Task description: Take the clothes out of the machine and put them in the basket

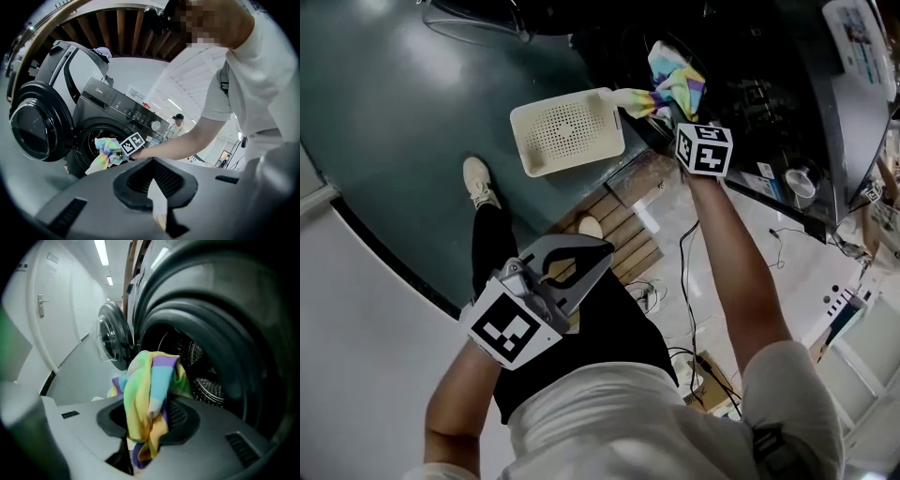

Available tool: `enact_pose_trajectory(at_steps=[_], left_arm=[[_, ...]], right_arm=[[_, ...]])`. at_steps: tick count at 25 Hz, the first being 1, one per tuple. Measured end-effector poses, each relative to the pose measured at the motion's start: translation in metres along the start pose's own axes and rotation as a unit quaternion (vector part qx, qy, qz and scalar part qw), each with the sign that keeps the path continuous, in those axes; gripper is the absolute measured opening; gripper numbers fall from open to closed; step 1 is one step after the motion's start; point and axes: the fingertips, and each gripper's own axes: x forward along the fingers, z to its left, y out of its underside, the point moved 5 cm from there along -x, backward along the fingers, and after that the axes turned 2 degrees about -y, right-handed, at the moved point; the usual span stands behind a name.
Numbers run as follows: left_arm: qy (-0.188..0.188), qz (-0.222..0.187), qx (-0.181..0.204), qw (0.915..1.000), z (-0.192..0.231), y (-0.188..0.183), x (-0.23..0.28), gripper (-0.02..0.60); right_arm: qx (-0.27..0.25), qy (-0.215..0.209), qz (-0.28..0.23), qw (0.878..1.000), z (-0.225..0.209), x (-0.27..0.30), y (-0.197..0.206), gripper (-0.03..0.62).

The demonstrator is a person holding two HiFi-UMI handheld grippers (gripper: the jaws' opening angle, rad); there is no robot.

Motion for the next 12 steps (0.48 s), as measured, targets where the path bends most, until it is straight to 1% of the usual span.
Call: enact_pose_trajectory(at_steps=[5, 12], left_arm=[[-0.019, -0.022, -0.002, 0.9996, -0.021, -0.005, -0.005, -0.003], [-0.052, -0.045, -0.008, 0.9976, -0.040, -0.007, -0.015, -0.003]], right_arm=[[-0.030, -0.041, -0.010, 0.999, 0.029, -0.039, -0.005, 0.137], [-0.063, -0.106, -0.037, 0.992, 0.066, -0.100, -0.029, 0.137]])
